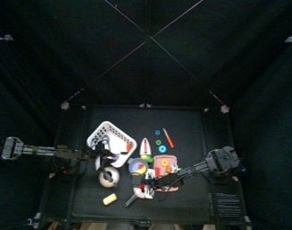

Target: Place apple in pan

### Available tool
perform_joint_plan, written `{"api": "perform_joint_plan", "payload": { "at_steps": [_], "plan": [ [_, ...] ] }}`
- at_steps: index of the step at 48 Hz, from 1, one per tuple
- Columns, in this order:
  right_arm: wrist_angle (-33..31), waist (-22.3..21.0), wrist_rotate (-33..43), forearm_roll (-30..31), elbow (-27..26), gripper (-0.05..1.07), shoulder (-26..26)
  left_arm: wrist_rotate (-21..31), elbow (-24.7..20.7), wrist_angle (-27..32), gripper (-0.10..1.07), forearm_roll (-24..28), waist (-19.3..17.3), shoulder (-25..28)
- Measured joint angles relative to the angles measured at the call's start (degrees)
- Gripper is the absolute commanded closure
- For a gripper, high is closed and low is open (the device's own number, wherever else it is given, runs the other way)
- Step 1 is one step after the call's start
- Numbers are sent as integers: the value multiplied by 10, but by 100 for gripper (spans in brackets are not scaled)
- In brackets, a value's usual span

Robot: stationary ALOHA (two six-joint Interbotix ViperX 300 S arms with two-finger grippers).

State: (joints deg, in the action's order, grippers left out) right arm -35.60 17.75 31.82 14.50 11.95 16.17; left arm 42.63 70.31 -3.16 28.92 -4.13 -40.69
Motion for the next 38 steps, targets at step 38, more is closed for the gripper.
{"api": "perform_joint_plan", "payload": {
  "at_steps": [38],
  "plan": [
    [-46, 1, -1, -33, -26, 23, 34, 0, 2, 0, 23, 0, -2, 1]
  ]
}}
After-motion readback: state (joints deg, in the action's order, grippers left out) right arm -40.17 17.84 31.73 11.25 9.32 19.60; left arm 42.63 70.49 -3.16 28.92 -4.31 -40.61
